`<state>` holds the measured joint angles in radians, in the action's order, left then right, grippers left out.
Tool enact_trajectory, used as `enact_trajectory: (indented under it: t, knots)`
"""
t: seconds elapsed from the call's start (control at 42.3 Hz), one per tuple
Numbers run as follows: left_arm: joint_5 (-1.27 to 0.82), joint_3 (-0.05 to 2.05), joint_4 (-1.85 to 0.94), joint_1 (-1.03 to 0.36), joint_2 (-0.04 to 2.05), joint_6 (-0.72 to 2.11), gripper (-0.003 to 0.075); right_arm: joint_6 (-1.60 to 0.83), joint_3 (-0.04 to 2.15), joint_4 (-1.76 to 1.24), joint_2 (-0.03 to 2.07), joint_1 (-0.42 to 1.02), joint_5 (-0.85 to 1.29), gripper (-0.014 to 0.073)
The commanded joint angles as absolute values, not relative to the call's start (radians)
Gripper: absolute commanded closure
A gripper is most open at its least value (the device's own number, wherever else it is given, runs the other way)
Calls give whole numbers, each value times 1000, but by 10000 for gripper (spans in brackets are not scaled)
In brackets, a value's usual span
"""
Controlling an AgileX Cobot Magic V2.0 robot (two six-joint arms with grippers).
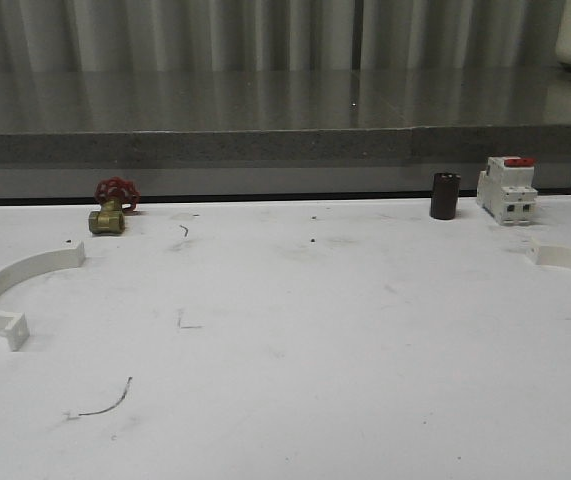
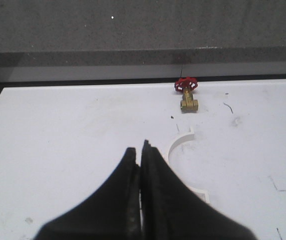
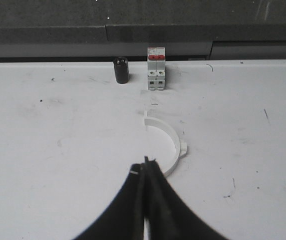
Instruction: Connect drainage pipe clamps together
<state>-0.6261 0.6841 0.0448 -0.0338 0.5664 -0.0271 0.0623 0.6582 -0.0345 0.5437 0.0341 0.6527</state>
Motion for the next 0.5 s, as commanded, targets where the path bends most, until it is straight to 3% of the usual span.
enact_trajectory:
  t: [0.0, 0.118, 0.189, 0.26, 0.379, 0.473]
  knots:
    - [-550, 711, 46, -42, 612, -29, 741, 60, 691, -22, 567, 27, 602, 713]
    - [-557, 711, 46, -42, 657, -29, 741, 60, 691, -22, 584, 27, 625, 694]
    - [-553, 711, 59, -42, 672, -29, 715, 60, 691, -22, 596, 27, 639, 585]
    - [-548, 711, 74, -42, 679, -29, 628, 60, 691, -22, 602, 27, 642, 442]
    - [-523, 711, 76, -42, 687, -29, 365, 60, 691, -22, 608, 27, 635, 208]
    - [-513, 711, 76, -42, 687, -29, 196, 60, 691, -22, 610, 27, 638, 149]
